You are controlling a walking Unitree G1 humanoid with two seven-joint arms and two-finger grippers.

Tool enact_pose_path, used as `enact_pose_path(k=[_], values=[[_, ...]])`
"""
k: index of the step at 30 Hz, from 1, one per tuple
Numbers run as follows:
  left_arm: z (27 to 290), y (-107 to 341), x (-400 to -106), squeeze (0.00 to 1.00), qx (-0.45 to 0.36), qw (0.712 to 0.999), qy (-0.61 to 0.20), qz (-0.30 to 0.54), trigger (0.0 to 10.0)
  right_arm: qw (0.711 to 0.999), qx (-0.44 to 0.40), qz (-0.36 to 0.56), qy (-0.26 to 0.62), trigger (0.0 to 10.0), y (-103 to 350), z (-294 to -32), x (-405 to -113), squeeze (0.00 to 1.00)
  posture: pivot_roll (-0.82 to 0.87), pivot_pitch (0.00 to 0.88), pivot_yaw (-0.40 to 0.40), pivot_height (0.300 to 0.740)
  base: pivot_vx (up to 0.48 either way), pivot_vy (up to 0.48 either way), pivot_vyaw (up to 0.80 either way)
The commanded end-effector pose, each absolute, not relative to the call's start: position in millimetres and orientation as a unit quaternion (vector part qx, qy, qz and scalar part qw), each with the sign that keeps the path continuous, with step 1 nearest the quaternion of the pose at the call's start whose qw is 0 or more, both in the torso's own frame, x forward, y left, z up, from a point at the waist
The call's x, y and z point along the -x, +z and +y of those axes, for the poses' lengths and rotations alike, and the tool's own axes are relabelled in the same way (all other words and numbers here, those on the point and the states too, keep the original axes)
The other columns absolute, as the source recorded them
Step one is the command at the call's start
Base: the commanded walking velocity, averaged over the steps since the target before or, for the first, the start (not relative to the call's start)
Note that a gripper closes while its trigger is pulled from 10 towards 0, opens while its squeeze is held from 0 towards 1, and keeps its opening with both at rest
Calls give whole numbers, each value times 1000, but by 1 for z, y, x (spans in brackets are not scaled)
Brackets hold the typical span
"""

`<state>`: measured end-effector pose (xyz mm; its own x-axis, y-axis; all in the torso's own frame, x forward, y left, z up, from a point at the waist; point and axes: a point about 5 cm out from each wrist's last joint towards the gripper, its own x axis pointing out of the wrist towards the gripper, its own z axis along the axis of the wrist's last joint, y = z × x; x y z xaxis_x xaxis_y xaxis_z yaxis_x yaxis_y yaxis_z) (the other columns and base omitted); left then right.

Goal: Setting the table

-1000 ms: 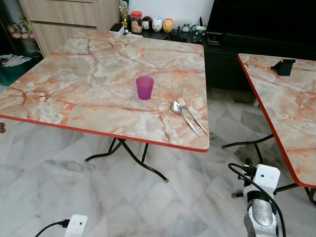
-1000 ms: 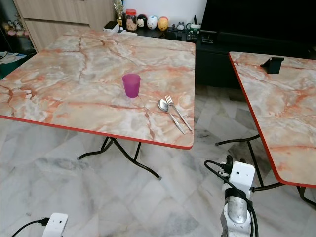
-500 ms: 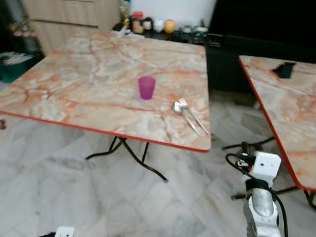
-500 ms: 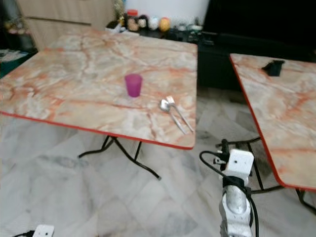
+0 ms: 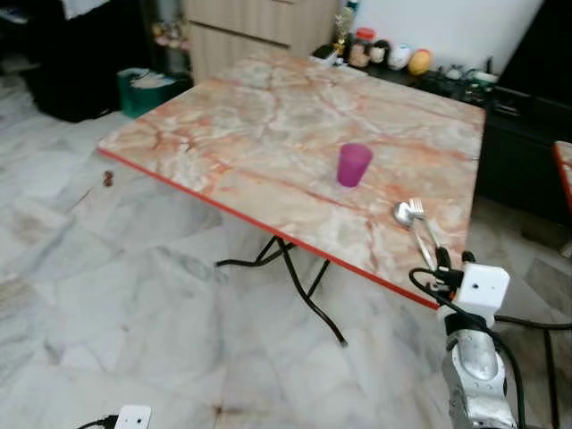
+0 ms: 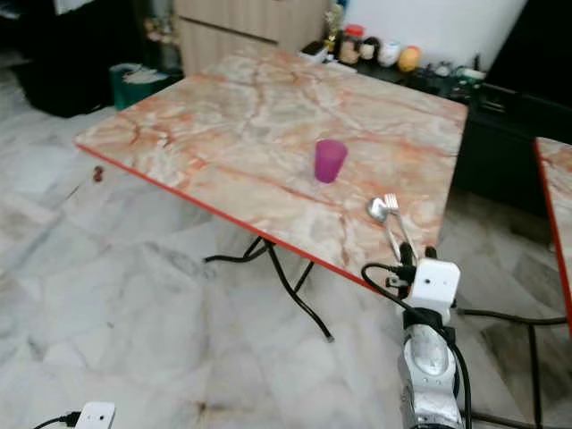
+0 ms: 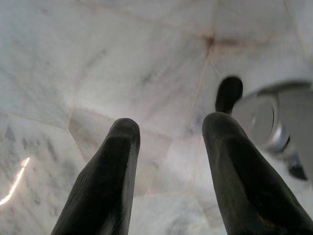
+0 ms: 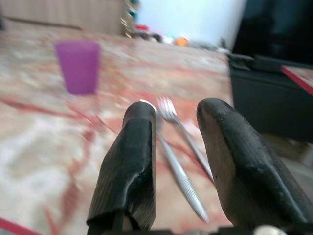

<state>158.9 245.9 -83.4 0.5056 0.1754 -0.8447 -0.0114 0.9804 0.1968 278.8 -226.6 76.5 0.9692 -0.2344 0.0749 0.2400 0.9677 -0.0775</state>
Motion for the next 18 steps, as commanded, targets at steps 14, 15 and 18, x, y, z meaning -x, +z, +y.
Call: enact_pose_path(k=[14, 15, 18], values=[[232, -83, -169, 0, -83, 865, 42, 493, 10000, 990, 36, -23, -131, 10000, 79, -236, -281, 0, 93, 0, -81, 728, 0, 0, 0], [232, -83, -170, 0, -81, 866, 43, 492, 10000, 990, 36, -23, -131, 10000, 79, -236, -281, 0, 93, 0, -81, 728, 0, 0, 0], [232, -81, -173, 0, -71, 869, 44, 487, 10000, 991, 36, -22, -130, 10000, 80, -236, -282, 0, 93, 0, -81, 728, 0, 0, 0]])
